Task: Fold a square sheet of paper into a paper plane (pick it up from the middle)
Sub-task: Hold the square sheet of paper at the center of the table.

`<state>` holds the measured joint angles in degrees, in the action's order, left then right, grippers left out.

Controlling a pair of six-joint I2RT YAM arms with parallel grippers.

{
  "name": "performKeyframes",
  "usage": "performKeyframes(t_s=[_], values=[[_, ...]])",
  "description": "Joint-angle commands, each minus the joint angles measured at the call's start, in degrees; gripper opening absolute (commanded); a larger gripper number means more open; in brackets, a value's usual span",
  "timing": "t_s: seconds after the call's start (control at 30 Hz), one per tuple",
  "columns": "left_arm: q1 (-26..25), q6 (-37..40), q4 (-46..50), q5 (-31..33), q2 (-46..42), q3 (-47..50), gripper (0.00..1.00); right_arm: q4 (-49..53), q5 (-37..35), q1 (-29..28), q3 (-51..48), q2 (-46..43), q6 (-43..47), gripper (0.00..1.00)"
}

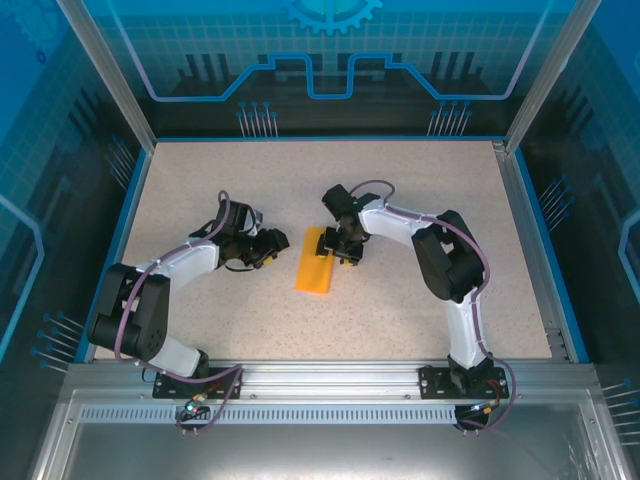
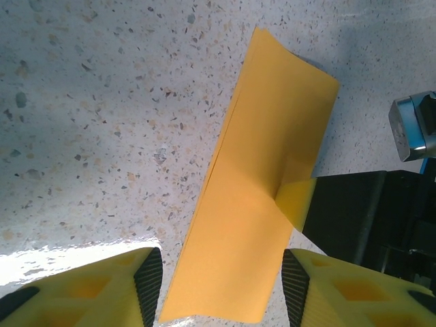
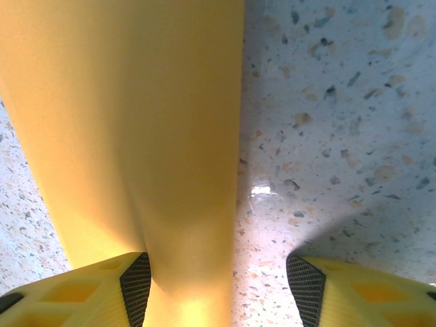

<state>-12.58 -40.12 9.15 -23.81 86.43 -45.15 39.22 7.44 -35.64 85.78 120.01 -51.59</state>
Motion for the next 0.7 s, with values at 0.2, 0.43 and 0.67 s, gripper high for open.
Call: performKeyframes(t_s=[0.2,0.43,0.67], values=[[0.2,0.9,-0.9,-2.6,0.7,0.4,0.51,1.1,-2.9,-1.1,-0.7,6.2,1.8,0.63],[0.2,0.8,-1.1,-3.0,1.0,0.3,0.51,1.4,-3.1,-1.1,-0.1,7.1,1.9,0.63],[0.1,0.9,-4.0,-7.6,2.4,-0.2,0.40,1.3,-3.2,-1.0,-0.5,7.5,1.7,0.63]])
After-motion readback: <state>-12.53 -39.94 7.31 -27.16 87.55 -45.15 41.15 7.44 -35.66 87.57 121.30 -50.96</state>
